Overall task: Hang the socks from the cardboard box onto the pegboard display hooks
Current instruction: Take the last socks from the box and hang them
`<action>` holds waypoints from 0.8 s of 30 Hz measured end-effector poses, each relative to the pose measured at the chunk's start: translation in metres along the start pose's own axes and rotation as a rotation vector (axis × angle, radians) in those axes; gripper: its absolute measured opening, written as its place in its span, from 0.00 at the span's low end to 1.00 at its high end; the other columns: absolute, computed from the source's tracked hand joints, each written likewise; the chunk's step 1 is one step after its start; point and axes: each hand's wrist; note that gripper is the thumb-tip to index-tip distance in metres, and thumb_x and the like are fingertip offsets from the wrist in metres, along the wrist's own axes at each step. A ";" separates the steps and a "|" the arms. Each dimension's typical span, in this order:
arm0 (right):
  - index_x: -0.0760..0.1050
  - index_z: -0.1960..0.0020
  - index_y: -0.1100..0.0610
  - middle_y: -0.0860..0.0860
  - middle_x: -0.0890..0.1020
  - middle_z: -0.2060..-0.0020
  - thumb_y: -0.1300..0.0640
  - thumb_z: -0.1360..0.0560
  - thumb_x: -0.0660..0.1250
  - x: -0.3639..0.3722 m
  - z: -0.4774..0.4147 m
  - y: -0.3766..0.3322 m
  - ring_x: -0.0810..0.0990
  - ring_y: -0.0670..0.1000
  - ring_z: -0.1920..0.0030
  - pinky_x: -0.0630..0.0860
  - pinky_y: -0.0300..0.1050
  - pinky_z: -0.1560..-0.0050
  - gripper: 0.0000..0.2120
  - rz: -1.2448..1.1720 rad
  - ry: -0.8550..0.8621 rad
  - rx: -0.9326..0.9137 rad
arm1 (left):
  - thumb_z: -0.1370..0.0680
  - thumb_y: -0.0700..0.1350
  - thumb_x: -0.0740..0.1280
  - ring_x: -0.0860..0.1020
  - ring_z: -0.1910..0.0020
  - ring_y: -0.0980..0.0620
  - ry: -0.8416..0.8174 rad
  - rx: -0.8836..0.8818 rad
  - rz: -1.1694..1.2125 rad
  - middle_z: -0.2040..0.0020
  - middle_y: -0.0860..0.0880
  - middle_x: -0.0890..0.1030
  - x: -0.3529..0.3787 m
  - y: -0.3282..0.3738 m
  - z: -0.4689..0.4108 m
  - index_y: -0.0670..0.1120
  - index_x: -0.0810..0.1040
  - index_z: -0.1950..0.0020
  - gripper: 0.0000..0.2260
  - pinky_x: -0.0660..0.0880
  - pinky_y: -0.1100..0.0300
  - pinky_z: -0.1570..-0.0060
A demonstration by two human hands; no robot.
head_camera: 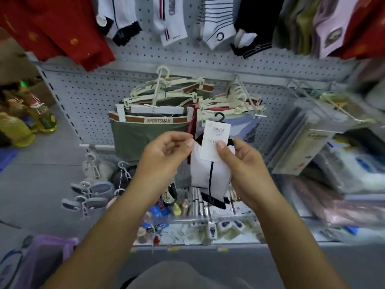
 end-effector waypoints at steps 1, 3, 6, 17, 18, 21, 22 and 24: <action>0.78 0.37 0.57 0.55 0.85 0.43 0.56 0.19 0.66 -0.005 -0.002 -0.006 0.84 0.58 0.41 0.79 0.58 0.39 0.12 -0.012 -0.010 -0.011 | 0.22 0.48 0.73 0.83 0.52 0.63 -0.004 0.012 0.016 0.52 0.59 0.86 0.005 0.006 -0.006 0.54 0.85 0.47 0.05 0.75 0.75 0.57; 0.77 0.36 0.58 0.56 0.85 0.43 0.57 0.19 0.66 -0.011 -0.006 -0.016 0.84 0.60 0.42 0.80 0.59 0.40 0.13 -0.044 -0.029 -0.033 | 0.24 0.46 0.75 0.84 0.52 0.61 -0.023 0.033 0.016 0.53 0.57 0.87 0.012 0.019 -0.018 0.52 0.85 0.49 0.06 0.77 0.72 0.55; 0.78 0.36 0.58 0.57 0.85 0.44 0.57 0.20 0.67 -0.013 -0.013 -0.033 0.84 0.60 0.43 0.79 0.61 0.39 0.13 -0.072 -0.026 -0.080 | 0.26 0.46 0.77 0.84 0.53 0.58 -0.042 0.103 -0.021 0.54 0.55 0.87 0.019 0.039 -0.033 0.53 0.86 0.52 0.04 0.79 0.67 0.54; 0.80 0.39 0.55 0.55 0.87 0.48 0.53 0.22 0.70 0.010 -0.067 -0.114 0.86 0.57 0.48 0.83 0.48 0.53 0.12 0.024 -0.072 -0.263 | 0.26 0.44 0.77 0.86 0.57 0.54 -0.066 0.212 0.055 0.57 0.50 0.88 -0.008 0.116 -0.099 0.50 0.88 0.54 0.02 0.79 0.65 0.57; 0.79 0.39 0.56 0.55 0.87 0.48 0.54 0.21 0.69 0.015 -0.073 -0.122 0.86 0.56 0.48 0.83 0.47 0.54 0.12 0.020 -0.074 -0.274 | 0.26 0.45 0.78 0.85 0.58 0.56 -0.059 0.226 0.050 0.57 0.50 0.88 -0.012 0.124 -0.107 0.52 0.88 0.55 0.02 0.79 0.65 0.57; 0.79 0.39 0.59 0.54 0.87 0.49 0.57 0.20 0.68 0.033 -0.092 -0.144 0.87 0.52 0.51 0.81 0.39 0.60 0.11 0.002 -0.067 -0.295 | 0.27 0.47 0.78 0.84 0.57 0.54 -0.046 0.234 0.039 0.57 0.50 0.87 -0.028 0.142 -0.129 0.53 0.88 0.55 0.02 0.80 0.58 0.52; 0.79 0.39 0.59 0.54 0.87 0.49 0.57 0.20 0.68 0.038 -0.099 -0.148 0.87 0.51 0.52 0.80 0.38 0.61 0.11 0.007 -0.068 -0.300 | 0.27 0.47 0.78 0.84 0.55 0.51 -0.043 0.234 0.030 0.56 0.49 0.88 -0.035 0.147 -0.135 0.52 0.88 0.54 0.02 0.81 0.54 0.50; 0.80 0.39 0.59 0.54 0.87 0.49 0.57 0.20 0.68 0.051 -0.113 -0.154 0.87 0.52 0.52 0.80 0.38 0.62 0.11 0.037 -0.079 -0.316 | 0.26 0.47 0.77 0.86 0.51 0.48 -0.026 0.232 -0.007 0.55 0.49 0.88 -0.049 0.154 -0.145 0.52 0.88 0.54 0.03 0.83 0.50 0.46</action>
Point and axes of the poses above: each hand's wrist, its own z-axis away from the middle knuckle, its own x-axis out of the palm, y = z × x
